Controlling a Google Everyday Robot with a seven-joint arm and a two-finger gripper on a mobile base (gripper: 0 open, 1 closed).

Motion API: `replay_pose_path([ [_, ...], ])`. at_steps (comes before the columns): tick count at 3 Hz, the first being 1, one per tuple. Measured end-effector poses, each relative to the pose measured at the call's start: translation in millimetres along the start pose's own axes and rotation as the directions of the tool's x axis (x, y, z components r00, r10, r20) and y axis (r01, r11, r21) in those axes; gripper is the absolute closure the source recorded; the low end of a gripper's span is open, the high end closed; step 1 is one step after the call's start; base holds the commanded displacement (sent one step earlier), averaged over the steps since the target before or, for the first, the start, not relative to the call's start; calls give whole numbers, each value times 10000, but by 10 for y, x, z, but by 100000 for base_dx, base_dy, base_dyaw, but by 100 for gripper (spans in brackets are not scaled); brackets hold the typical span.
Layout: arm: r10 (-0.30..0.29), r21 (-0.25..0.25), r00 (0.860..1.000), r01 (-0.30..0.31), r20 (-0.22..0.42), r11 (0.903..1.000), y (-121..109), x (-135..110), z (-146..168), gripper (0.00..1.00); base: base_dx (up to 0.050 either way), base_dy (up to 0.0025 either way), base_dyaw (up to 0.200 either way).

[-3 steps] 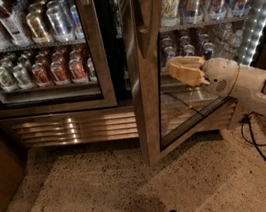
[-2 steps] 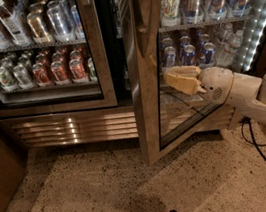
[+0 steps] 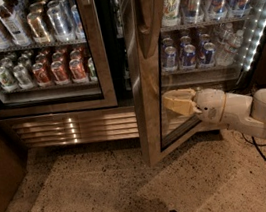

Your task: Open right fridge door

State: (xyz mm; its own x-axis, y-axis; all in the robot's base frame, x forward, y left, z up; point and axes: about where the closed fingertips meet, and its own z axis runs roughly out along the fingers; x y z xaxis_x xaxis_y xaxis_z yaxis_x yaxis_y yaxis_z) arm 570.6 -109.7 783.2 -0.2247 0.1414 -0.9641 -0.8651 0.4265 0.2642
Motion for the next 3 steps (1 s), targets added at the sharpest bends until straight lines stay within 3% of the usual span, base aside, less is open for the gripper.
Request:
replay_pose_path([
  [1, 29, -422, 9971, -62, -766, 9991, 319, 458, -127, 100, 0, 0, 0],
  [3, -72, -691, 9988, 38, -486, 9976, 436, 471, -148, 100, 0, 0, 0],
])
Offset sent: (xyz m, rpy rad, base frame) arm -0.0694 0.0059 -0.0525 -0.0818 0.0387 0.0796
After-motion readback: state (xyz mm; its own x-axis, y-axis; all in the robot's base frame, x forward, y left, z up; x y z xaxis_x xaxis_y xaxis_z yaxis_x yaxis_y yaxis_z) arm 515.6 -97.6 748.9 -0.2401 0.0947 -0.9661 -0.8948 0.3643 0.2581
